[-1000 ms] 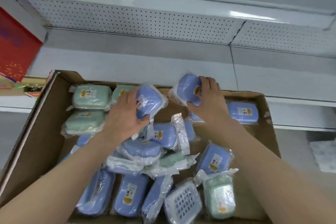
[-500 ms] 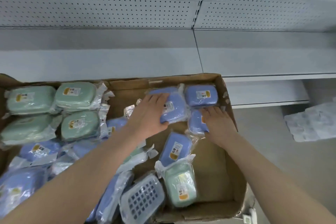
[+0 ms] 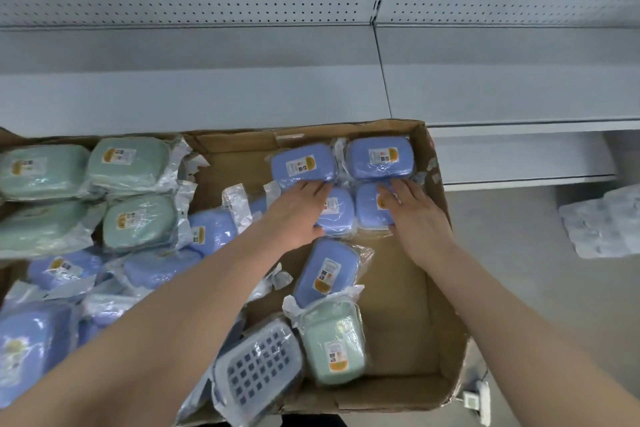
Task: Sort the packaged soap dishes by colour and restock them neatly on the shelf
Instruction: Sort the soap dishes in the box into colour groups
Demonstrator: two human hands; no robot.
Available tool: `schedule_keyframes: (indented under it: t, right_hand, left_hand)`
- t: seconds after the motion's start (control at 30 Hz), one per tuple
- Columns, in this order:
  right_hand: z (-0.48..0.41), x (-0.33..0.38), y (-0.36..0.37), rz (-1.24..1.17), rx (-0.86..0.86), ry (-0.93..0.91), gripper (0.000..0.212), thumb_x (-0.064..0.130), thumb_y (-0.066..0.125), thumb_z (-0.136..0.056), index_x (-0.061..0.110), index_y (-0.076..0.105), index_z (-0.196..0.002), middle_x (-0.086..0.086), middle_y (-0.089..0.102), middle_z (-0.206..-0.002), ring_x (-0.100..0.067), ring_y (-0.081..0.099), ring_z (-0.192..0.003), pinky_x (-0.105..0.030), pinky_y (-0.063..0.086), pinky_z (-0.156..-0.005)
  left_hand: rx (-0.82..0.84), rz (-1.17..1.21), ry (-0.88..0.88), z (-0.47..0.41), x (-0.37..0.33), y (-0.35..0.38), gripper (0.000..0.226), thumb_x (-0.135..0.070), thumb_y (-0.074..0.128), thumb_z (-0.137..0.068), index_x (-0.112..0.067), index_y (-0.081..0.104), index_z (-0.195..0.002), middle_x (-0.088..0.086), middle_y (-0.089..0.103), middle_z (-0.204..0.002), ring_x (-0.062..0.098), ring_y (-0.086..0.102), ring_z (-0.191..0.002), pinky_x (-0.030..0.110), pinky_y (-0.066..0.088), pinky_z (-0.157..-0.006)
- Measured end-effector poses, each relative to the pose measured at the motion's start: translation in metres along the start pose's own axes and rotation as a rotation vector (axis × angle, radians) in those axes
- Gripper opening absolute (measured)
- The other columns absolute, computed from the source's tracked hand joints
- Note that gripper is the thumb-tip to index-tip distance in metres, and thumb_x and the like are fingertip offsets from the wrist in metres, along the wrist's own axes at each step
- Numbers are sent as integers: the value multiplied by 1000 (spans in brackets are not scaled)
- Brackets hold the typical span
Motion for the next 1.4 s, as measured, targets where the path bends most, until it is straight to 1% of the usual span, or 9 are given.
schedule_keyframes:
  t: [0.1,0.23,0.43,0.53,0.7,0.83,0.93,1.13,1.4]
  right_hand:
    - [-3,4,-4,31,41,-17,73,10,87,-57,6,61,-125,-16,59,-124,-38,58,-113,-45,53,-88]
    - [-8,15,-20,65,148,16,66,33,70,-80,13,47,-139,-10,46,-139,-31,43,-130,-42,41,-103]
    - [-30,106,-65,-115,-28,-88,52,22,63,-89,8,48,-137,-14,54,-134,-35,52,-120,-45,47,-94]
    - [-40,179,-72,-194,-95,-238,54,22,71,-83,7,55,-132,-17,59,-129,-38,57,-114,-45,51,-90]
    - [-52,273,-46,-70,108,-388,73,47,68,-82,12,44,-141,-12,44,-141,-33,41,-129,-42,35,-102]
    - [-57,294,-28,101,174,-362,84,47,76,-72,14,41,-140,-11,49,-130,-32,43,-122,-41,36,-98]
    - [-59,300,-37,98,148,-337,84,43,80,-69,13,42,-139,-10,49,-130,-33,41,-124,-41,36,-100]
    - [-52,257,-96,-121,8,-170,89,28,79,-70,9,37,-146,-12,42,-142,-36,28,-139,-45,30,-113]
    - [-10,88,-90,-191,15,214,89,29,71,-72,12,30,-149,-15,37,-144,-37,26,-138,-44,25,-114]
  left_hand:
    - [-19,-32,-4,9,1,0,88,-40,68,-85,-8,21,-152,10,32,-153,27,31,-139,37,27,-116]
    - [-212,-27,-1,42,16,-21,82,-44,76,-75,-3,45,-140,14,49,-140,33,41,-133,44,27,-116]
    - [-511,23,-251,146,112,-49,48,-34,50,-93,-6,54,-131,15,56,-127,34,52,-115,46,44,-101]
    - [-375,148,-409,197,169,-25,53,-45,41,-91,-9,60,-124,17,61,-114,38,59,-98,44,51,-82]
    - [18,430,-339,237,190,16,78,-70,22,-80,-20,62,-125,6,60,-120,27,56,-108,30,41,-86]
    - [138,320,-170,237,190,22,84,-77,45,-72,-28,47,-140,3,49,-138,28,47,-116,32,32,-97]
    - [168,170,-96,230,185,21,82,-59,68,-76,-31,37,-146,3,43,-140,29,43,-116,38,37,-98]
    - [373,-9,-14,209,177,11,102,-39,81,-72,-35,19,-152,5,38,-132,26,48,-116,34,44,-89]
    - [513,-9,-54,181,170,17,101,-41,88,-58,-32,29,-140,0,46,-129,21,49,-114,36,47,-94]
Point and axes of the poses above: each hand's wrist, its own z-axis away from the middle knuckle, its own y-axis out of the palm, x = y × z, the point moved 7 cm from there along -z, towards the middle knuckle
